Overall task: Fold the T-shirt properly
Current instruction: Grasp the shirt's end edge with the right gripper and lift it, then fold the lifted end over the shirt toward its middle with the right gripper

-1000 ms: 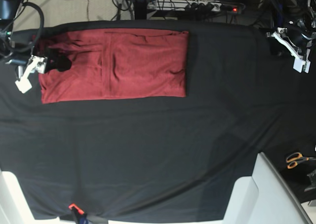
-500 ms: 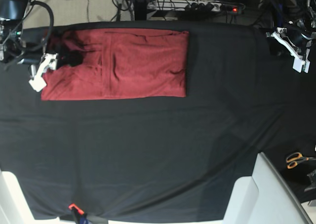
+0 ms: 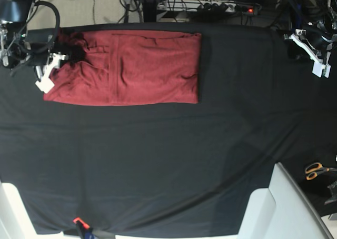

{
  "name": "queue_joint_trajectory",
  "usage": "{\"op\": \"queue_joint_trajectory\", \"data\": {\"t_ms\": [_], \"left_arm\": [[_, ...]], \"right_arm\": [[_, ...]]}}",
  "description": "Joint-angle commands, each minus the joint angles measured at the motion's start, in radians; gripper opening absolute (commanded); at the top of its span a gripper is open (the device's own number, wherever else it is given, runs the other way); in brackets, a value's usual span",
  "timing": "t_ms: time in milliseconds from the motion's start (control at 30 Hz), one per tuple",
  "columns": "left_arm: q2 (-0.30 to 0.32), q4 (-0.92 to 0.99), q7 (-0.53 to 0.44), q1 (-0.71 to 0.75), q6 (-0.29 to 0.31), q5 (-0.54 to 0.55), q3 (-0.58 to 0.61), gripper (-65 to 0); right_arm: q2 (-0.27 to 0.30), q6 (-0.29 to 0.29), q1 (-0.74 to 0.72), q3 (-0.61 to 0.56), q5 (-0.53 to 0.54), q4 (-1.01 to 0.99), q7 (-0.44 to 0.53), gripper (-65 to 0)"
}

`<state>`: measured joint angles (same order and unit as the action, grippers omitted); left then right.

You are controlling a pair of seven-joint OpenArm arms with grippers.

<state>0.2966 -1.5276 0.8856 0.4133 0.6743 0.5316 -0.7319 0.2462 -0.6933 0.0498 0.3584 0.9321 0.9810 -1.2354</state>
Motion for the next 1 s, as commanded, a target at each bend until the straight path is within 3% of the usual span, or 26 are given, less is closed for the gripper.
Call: {"op": "queue_joint_trajectory", "data": {"t_ms": [0,267,500,833,967], "left_arm": [[0.017,-0.014,-0.013,0.002,0.002,0.015,-0.008,-65.0],[0.017,-0.014,-0.013,0.002,0.0,0.015,-0.007,-65.0],[0.019,-0.014,-0.013,0.002,0.0,0.015,-0.01,-65.0],[0.019,-0.014,-0.013,0.0,0.0,0.015,-0.008,-65.0],[0.019,-0.014,-0.013,0.0,0.0,0.015,-0.008,-65.0]], "right_arm": [[0.014,-0.005,-0.011,-0.009,0.017,0.051,0.001,-64.8],[-0.014,-0.005,0.042,-0.111,0.021,0.341,0.003,-64.8],[-0.018,0.004,0.043,-0.296,0.021,0.467,0.006,-64.8],[-0.066,0.223,-0.014,-0.516,0.018,0.527,0.015,-64.8],[-0.069,0.315,-0.038,-0.608,0.018,0.517,0.072,-64.8]]}}
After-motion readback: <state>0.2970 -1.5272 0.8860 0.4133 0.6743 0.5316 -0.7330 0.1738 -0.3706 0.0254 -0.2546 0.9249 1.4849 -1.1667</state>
